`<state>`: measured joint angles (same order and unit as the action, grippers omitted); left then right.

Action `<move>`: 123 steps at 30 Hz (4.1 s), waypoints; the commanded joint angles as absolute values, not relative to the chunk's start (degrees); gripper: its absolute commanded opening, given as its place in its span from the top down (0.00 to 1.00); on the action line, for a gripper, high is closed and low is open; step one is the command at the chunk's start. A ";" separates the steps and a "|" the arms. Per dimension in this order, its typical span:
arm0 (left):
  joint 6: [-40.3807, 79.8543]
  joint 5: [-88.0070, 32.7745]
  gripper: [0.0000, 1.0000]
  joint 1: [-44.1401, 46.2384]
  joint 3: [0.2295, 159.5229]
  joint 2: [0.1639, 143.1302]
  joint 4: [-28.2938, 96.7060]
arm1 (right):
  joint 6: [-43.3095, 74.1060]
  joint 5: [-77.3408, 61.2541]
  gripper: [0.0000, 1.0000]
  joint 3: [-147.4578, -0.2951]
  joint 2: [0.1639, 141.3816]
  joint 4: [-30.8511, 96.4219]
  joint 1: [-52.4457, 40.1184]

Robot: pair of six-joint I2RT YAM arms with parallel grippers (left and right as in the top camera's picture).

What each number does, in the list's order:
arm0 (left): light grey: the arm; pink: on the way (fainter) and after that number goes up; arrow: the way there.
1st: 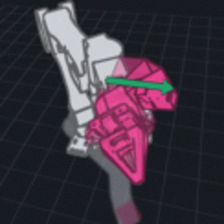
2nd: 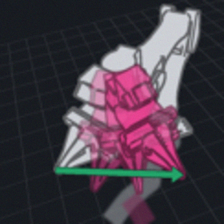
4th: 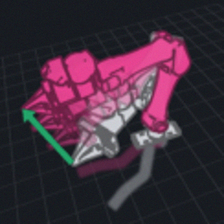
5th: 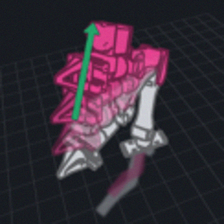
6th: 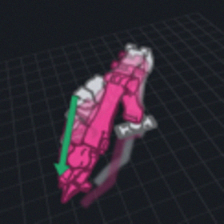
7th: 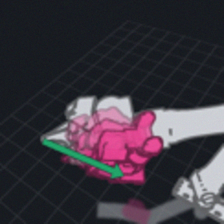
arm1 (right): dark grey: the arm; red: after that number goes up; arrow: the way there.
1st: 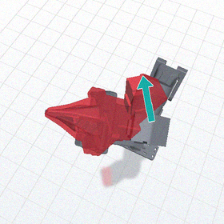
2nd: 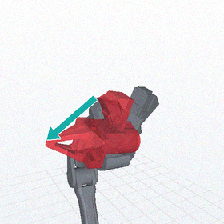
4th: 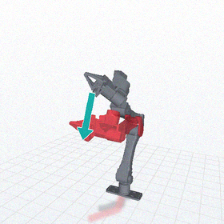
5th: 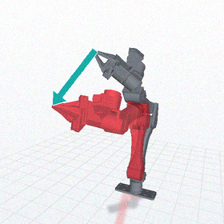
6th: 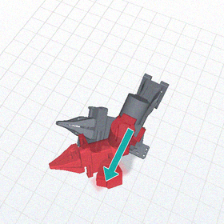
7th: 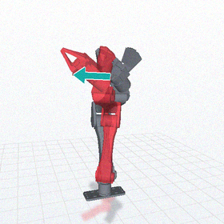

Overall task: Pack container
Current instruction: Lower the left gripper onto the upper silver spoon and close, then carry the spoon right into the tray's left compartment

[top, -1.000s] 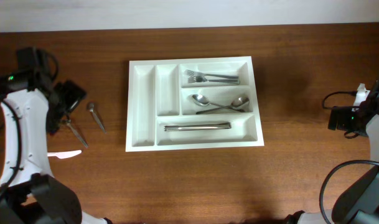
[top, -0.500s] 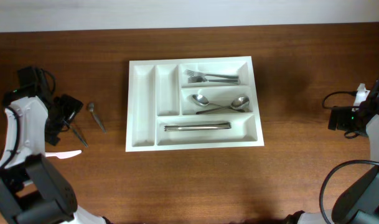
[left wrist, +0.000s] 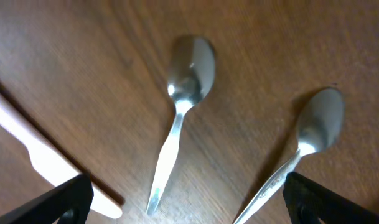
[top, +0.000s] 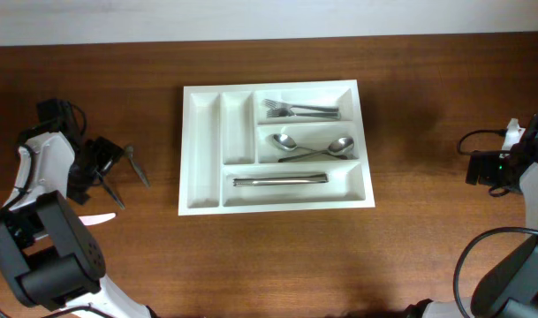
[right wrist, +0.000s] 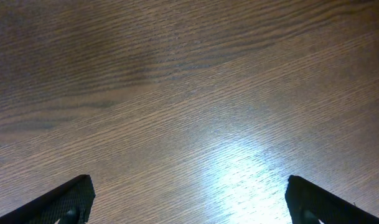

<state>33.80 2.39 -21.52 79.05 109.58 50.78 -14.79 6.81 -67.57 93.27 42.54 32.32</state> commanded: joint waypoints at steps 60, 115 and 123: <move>20.69 0.23 0.74 -24.34 78.83 117.43 48.12 | -14.11 7.31 0.01 -67.40 93.17 42.41 32.32; 10.59 -10.02 0.94 6.02 96.16 113.97 55.16 | -14.11 7.31 0.01 -67.40 93.17 42.41 32.32; 10.55 -10.02 0.65 5.74 96.16 113.97 55.13 | -14.11 7.31 0.01 -67.40 93.17 42.41 32.32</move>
